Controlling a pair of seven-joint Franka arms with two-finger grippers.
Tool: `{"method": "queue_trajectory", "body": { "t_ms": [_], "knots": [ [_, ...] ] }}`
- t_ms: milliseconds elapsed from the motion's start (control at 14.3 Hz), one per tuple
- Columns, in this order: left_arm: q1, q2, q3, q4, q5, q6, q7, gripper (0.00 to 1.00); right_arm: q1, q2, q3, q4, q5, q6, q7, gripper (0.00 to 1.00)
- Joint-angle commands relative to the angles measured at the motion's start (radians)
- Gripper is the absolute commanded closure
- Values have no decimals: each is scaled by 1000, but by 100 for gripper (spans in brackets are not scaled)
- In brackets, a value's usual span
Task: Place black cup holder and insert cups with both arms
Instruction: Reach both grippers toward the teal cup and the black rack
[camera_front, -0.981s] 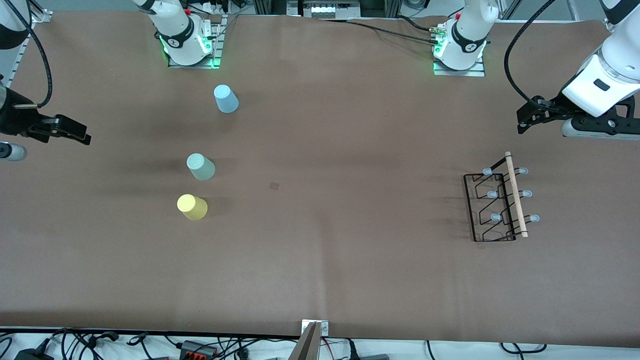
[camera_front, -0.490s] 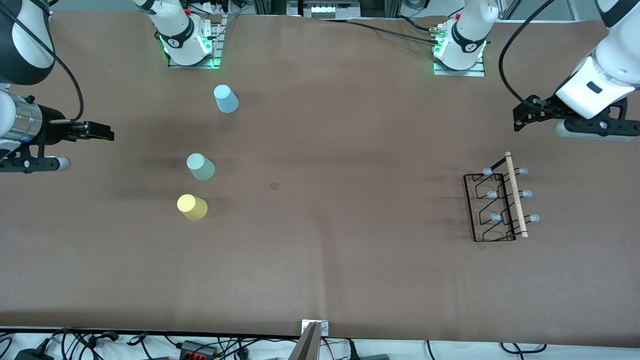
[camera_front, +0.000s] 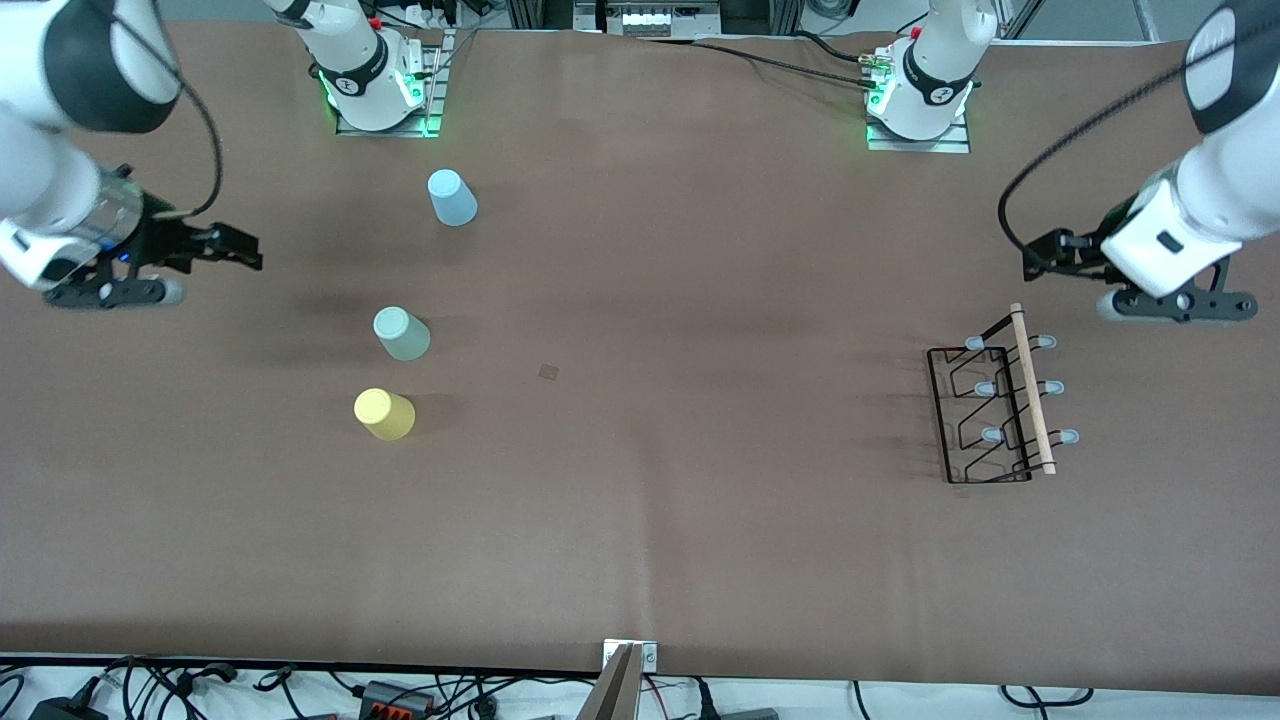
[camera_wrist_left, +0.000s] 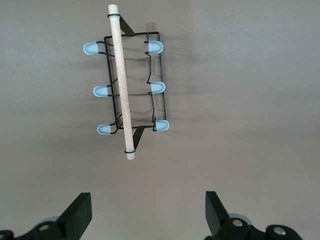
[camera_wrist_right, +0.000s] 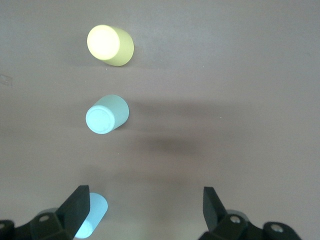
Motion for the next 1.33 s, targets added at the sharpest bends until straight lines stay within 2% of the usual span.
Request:
{"method": "queue_trajectory", "body": {
  "t_ms": [0, 210, 420, 630, 770, 981, 1261],
  "knots": [
    [35, 74, 2, 64, -9, -44, 65, 0, 27, -56, 0, -155, 13, 171, 26, 0],
    [74, 80, -6, 12, -7, -3, 56, 0, 67, 41, 0, -160, 13, 265, 70, 0],
    [81, 76, -10, -131, -6, 228, 56, 0, 98, 105, 0, -161, 13, 371, 95, 0],
    [78, 44, -15, -244, -4, 400, 58, 3, 109, 160, 0, -164, 13, 460, 126, 0],
    [81, 50, -15, -309, -4, 539, 61, 12, 118, 206, 0, -164, 13, 527, 129, 0],
    [81, 53, -15, -433, 22, 779, 64, 15, 150, 254, 0, -164, 13, 592, 216, 0],
    [90, 70, -15, -447, 28, 819, 66, 33, 176, 286, 0, -183, 13, 659, 268, 0]
  ]
}}
